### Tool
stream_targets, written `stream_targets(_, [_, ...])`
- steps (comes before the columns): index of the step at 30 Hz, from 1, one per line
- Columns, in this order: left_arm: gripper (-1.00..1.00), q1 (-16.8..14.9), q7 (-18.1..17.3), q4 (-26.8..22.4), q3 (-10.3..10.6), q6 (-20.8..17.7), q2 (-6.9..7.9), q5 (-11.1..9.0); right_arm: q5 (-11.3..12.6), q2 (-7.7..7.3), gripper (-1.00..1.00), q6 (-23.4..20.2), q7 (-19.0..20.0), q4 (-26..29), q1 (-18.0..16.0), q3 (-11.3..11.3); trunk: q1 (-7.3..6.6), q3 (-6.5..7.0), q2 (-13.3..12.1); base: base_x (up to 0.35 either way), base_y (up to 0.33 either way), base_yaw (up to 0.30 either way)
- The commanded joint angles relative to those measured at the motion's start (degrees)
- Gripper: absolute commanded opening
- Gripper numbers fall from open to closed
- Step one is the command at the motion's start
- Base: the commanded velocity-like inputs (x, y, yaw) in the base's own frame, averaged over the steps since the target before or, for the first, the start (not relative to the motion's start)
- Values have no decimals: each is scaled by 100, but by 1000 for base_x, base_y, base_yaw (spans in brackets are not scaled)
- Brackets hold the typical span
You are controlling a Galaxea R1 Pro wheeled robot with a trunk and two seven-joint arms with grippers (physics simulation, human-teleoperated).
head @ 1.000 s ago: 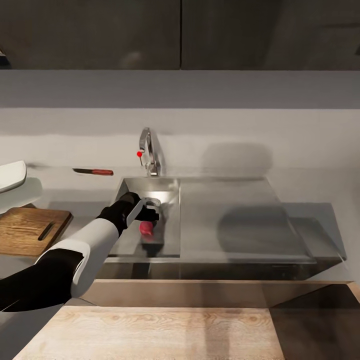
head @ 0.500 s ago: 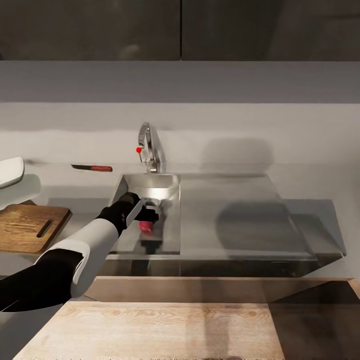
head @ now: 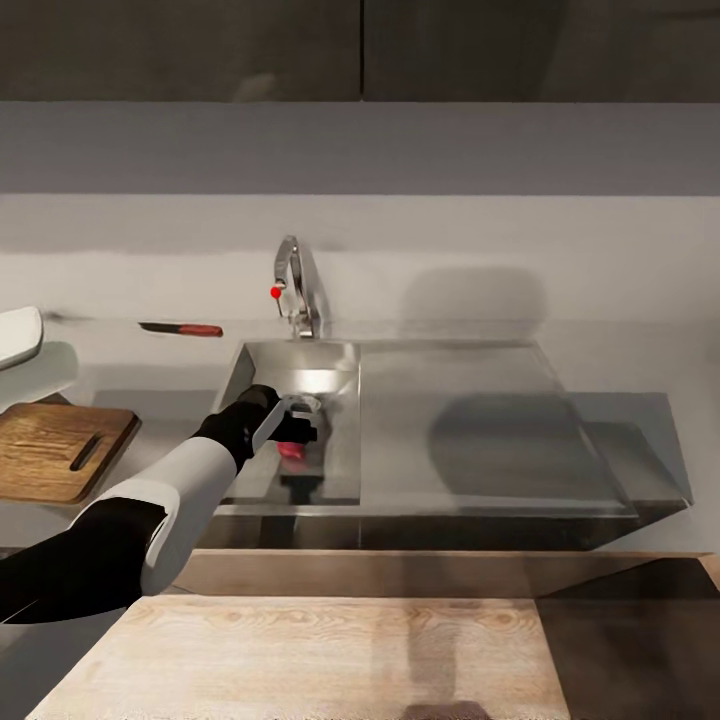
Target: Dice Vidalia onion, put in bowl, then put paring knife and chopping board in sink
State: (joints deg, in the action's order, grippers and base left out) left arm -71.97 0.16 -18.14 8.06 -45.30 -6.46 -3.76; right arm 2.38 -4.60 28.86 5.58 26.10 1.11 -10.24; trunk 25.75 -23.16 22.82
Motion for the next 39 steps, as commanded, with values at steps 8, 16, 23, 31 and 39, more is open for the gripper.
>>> stream_targets(8, [100,-2,2,-3,47,-23,6,-37,26,3,100,5,60,9,3,-30,3,-81,10,0,0,0])
stream_targets(16, [100,92,2,-10,47,-19,4,-29,20,3,100,1,86,9,3,-19,3,-115,10,0,0,0])
stream_targets(23, [100,112,2,-22,51,-18,4,-28,8,-4,100,5,95,-56,3,-13,3,-116,10,0,0,0])
stream_targets(31, [100,113,2,-30,49,-16,10,-21,12,-5,100,-3,101,-59,3,-21,3,-116,10,0,0,0])
stream_targets(39, [-100,113,2,-48,47,-17,13,-19,15,-4,100,-3,88,-59,3,-22,3,-116,10,0,0,0])
